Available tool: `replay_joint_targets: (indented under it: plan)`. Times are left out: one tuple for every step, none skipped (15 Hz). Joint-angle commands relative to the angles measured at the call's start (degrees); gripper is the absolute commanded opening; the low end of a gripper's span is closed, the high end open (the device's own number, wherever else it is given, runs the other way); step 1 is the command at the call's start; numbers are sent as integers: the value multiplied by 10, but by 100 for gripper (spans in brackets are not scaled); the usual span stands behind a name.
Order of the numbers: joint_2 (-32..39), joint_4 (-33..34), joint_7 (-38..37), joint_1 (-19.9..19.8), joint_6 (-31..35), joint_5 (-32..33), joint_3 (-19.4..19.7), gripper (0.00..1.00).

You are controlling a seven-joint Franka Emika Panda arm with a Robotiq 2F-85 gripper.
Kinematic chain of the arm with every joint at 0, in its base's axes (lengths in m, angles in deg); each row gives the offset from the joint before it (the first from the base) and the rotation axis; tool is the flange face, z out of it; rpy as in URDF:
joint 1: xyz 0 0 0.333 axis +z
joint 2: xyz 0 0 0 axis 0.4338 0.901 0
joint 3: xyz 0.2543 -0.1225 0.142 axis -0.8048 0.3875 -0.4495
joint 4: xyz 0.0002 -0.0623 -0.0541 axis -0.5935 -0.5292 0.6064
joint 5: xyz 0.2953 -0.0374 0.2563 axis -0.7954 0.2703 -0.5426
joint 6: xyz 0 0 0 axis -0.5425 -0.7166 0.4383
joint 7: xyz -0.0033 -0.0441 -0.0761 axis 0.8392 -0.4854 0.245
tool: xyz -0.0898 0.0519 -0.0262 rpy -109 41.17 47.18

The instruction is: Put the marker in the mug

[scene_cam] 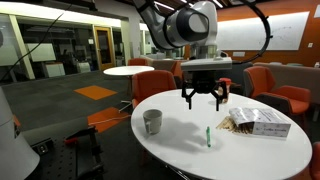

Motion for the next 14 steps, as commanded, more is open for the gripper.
replay_joint_targets:
  plan:
    - [57,53,12,-16,8,1,-28,100]
    - [76,70,32,-25,8,-7,-39,100]
    - [98,95,27,-26,-1,-5,-41,100]
    - [117,117,35,-33,-6,-9,-48,100]
    - [136,141,53,-43,-15,-15,-57,100]
    - [154,163,64,-50,-21,-18,-63,100]
    - [171,184,78,-58,-27,-24,-71,100]
    - [186,203,93,-66,-36,-32,-80,100]
    - [198,217,102,-70,-38,-34,-85,100]
    - [209,230,108,-70,-43,-35,-88,100]
    - [218,240,109,-69,-46,-35,-90,100]
    - [227,248,107,-64,-48,-32,-88,100]
    - [234,253,95,-57,-47,-27,-84,100]
    - [240,256,86,-52,-44,-25,-82,100]
